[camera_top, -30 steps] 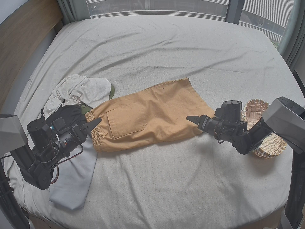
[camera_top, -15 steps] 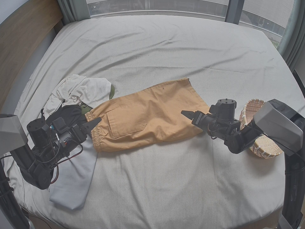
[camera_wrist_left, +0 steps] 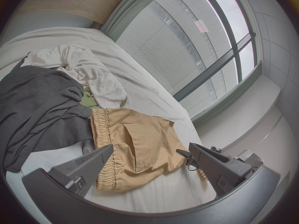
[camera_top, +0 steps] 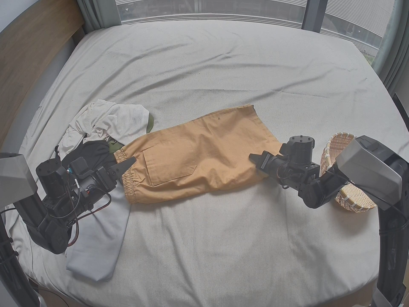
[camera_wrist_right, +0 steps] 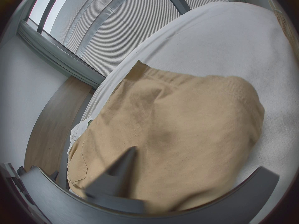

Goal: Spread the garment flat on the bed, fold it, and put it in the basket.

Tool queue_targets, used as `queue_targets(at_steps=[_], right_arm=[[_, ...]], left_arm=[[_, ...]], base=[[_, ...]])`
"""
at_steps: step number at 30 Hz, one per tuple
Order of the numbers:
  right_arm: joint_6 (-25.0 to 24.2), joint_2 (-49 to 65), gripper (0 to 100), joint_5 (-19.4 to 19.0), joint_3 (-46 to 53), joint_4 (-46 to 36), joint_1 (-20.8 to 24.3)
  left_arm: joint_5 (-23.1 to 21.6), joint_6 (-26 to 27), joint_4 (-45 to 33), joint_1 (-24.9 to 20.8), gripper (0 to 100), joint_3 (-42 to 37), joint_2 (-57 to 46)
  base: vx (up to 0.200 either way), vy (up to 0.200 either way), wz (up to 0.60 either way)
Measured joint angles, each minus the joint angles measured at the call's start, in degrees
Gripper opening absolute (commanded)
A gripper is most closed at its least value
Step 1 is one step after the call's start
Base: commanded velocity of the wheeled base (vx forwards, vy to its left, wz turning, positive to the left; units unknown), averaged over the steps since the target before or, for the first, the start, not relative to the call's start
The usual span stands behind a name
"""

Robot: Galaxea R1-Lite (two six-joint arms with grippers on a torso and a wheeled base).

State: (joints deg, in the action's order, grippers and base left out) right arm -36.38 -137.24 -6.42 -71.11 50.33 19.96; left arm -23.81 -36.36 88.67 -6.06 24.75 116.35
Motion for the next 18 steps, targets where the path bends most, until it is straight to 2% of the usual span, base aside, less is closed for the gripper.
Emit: queue_targets(at_steps=[8, 18], right_arm=[[0.04, -0.02, 0, -0.02, 0.68, 1.72, 0.02], [1.95, 4.78, 0, -0.06, 8.00, 2.43, 0.51]], left_arm=[[0.00, 0.00, 0.00, 0.00, 100, 0.02, 0.00], [-0.09, -0.06, 0.00, 0.00, 100, 0.02, 0.00]], base=[[0.000, 0.000, 0.00], [0.000, 0.000, 0.00]])
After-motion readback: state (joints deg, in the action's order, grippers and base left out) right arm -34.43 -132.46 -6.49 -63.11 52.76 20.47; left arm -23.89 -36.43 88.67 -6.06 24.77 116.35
